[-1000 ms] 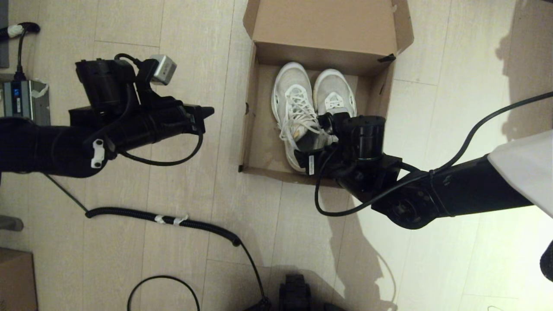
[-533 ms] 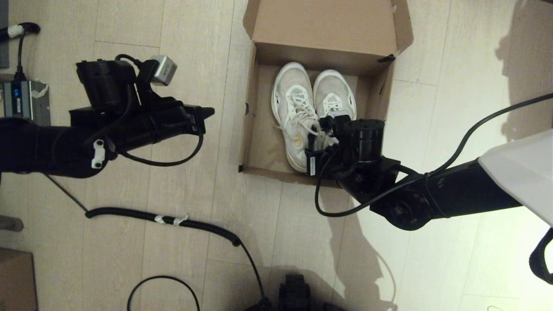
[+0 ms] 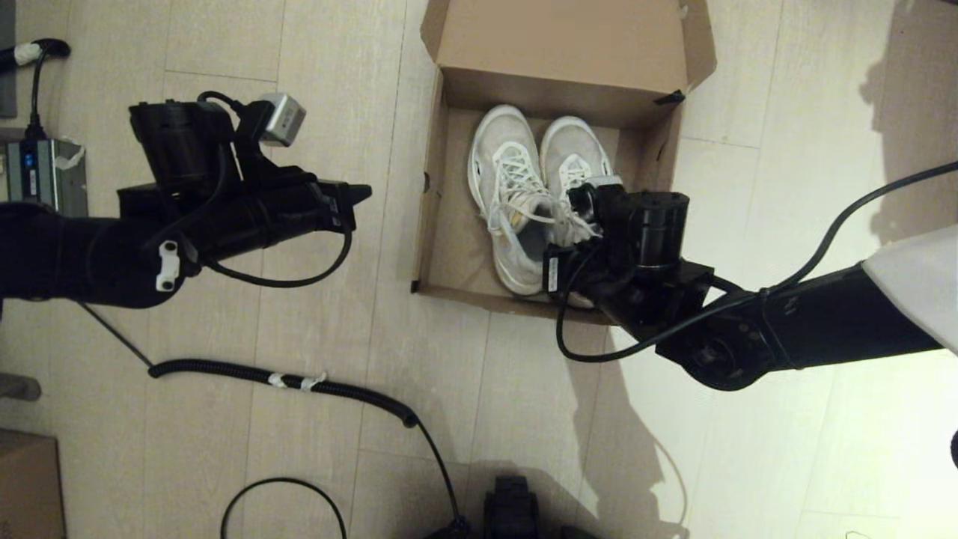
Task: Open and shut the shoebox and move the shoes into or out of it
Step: Put the shoes out of the shoe box
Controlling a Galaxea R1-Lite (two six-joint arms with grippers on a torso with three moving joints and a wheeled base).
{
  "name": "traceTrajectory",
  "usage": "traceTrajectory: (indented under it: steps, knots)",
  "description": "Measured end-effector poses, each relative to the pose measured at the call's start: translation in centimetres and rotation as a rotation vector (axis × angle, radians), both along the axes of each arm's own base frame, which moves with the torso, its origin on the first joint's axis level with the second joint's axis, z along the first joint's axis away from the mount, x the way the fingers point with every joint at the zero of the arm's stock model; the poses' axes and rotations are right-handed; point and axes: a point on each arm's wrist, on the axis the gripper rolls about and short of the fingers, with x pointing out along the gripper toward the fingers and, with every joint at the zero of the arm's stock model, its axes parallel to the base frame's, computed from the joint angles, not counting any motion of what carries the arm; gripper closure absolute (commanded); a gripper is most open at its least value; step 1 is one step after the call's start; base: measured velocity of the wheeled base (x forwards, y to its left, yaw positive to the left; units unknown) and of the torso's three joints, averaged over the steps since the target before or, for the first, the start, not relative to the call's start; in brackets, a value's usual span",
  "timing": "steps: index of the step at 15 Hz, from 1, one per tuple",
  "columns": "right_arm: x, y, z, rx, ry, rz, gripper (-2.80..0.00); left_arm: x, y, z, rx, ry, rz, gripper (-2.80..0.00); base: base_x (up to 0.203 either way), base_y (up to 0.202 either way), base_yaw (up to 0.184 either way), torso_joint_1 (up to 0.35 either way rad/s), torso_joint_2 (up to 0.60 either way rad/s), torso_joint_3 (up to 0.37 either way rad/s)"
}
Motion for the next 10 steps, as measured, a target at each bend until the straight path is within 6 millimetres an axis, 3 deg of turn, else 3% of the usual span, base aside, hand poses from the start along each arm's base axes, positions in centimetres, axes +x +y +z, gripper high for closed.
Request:
traceTrajectory:
  steps: [3,10]
  knots:
    - [-1.1,-0.7,2.5,0.029,-0.045,0.001,0.0,-0.1,0.0,0.1,0.001,-0.004,0.0,0.0,0.0,0.0,0.0,0.0,0.0,0.0]
    - [-2.5,-1.6,6.1,0.076,-0.122,0.006,0.0,-0.7,0.1,0.8,-0.001,-0.022,-0.002,0.0,0.0,0.0,0.0,0.0,0.0,0.0]
